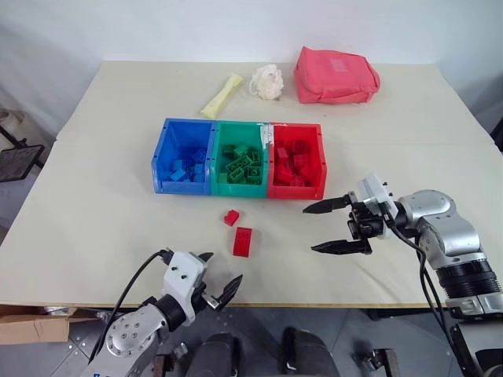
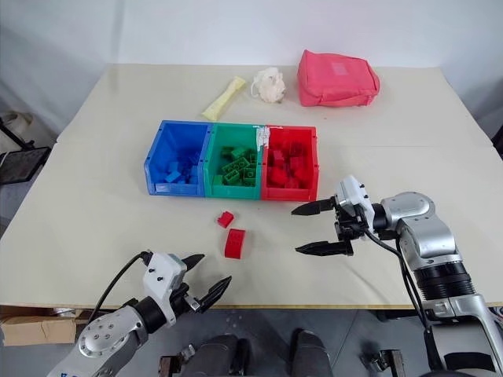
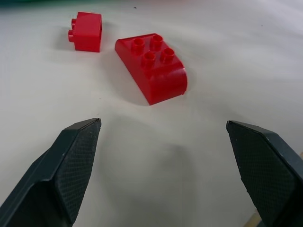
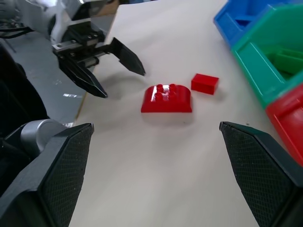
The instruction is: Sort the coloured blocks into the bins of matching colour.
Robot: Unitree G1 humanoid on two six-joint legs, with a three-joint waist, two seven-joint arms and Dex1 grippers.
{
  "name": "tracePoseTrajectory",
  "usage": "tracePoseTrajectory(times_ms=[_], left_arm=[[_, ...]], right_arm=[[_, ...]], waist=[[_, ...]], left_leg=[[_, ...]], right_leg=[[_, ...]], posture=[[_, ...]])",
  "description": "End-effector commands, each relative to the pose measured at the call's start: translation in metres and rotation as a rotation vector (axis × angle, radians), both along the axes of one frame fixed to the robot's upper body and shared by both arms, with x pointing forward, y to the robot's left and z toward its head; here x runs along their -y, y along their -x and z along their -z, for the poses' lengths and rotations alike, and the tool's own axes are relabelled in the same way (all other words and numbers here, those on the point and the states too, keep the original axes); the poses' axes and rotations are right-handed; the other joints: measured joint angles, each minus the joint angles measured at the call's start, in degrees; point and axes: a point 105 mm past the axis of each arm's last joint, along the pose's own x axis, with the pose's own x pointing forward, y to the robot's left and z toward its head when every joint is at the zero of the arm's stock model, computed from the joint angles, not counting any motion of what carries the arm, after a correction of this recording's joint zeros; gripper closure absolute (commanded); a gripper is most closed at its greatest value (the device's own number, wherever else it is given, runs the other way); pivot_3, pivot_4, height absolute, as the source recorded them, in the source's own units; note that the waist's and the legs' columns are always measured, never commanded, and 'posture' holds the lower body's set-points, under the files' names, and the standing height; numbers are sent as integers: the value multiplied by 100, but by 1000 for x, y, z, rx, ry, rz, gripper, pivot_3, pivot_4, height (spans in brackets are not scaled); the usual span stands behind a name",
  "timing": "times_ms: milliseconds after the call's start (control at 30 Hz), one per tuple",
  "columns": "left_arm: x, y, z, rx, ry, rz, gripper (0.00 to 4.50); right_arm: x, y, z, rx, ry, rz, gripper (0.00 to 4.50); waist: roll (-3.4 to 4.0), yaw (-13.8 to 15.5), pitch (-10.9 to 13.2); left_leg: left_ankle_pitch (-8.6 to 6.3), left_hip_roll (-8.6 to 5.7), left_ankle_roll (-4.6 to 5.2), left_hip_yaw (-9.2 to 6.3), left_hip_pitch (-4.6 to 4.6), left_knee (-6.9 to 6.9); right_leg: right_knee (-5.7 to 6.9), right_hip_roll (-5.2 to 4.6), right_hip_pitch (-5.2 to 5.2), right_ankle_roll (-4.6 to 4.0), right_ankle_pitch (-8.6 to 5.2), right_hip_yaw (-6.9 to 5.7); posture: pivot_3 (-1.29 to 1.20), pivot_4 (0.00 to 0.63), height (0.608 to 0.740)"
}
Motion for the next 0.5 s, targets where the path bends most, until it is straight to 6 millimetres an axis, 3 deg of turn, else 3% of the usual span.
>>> tracePoseTrajectory(times_ms=[33, 300, 400, 500], left_arm=[[1, -2, -3, 10, 13, 52, 0], [-2, -13, -6, 39, 18, 124, 0], [39, -35, -12, 50, 48, 151, 0], [52, -41, -13, 52, 52, 165, 0]], right_arm=[[5, 6, -8, 16, 7, -20, 43], [8, 9, -12, 26, 12, 11, 43], [10, 11, -12, 26, 10, 21, 43], [11, 13, -12, 25, 10, 33, 43]], waist=[[0, -5, 0], [1, -14, 0], [8, 75, 3], [-2, 79, -2]], left_leg=[[0, 0, 0, 1, 0, 0], [0, 1, 0, 1, -1, 0], [3, -8, 5, -7, -1, 2], [4, -15, 8, -4, -9, 26]], right_leg=[[2, 0, 0, 0, 0, 0], [5, 4, -2, 0, 0, -3], [6, 5, 3, 0, 0, -9], [16, 29, 5, 14, 8, -4]], posture=[[0, 150, 740], [0, 150, 740], [0, 150, 740], [0, 150, 740]])
